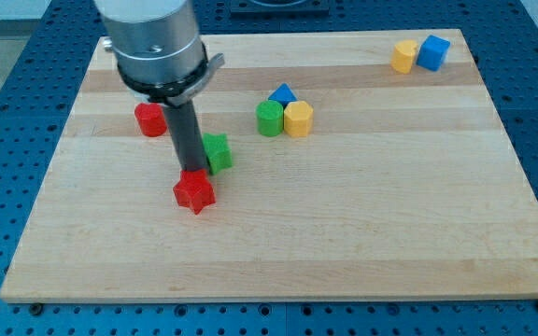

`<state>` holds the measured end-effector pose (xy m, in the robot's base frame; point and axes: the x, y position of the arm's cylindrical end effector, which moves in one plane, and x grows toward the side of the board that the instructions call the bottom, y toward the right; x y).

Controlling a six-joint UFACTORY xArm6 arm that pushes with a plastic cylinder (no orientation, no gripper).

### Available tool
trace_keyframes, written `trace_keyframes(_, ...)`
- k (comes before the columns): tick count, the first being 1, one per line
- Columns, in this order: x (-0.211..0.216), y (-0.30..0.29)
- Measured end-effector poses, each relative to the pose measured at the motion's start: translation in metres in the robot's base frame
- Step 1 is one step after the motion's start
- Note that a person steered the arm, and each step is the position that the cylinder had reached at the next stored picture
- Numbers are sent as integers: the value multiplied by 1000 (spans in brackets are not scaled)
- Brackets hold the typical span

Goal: Move the green star closer to the green circle

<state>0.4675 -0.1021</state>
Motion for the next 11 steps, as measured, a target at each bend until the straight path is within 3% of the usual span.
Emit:
trace_keyframes(4,-22,-53)
trace_keyframes(8,-30,27)
trace_keyframes(11,20,39)
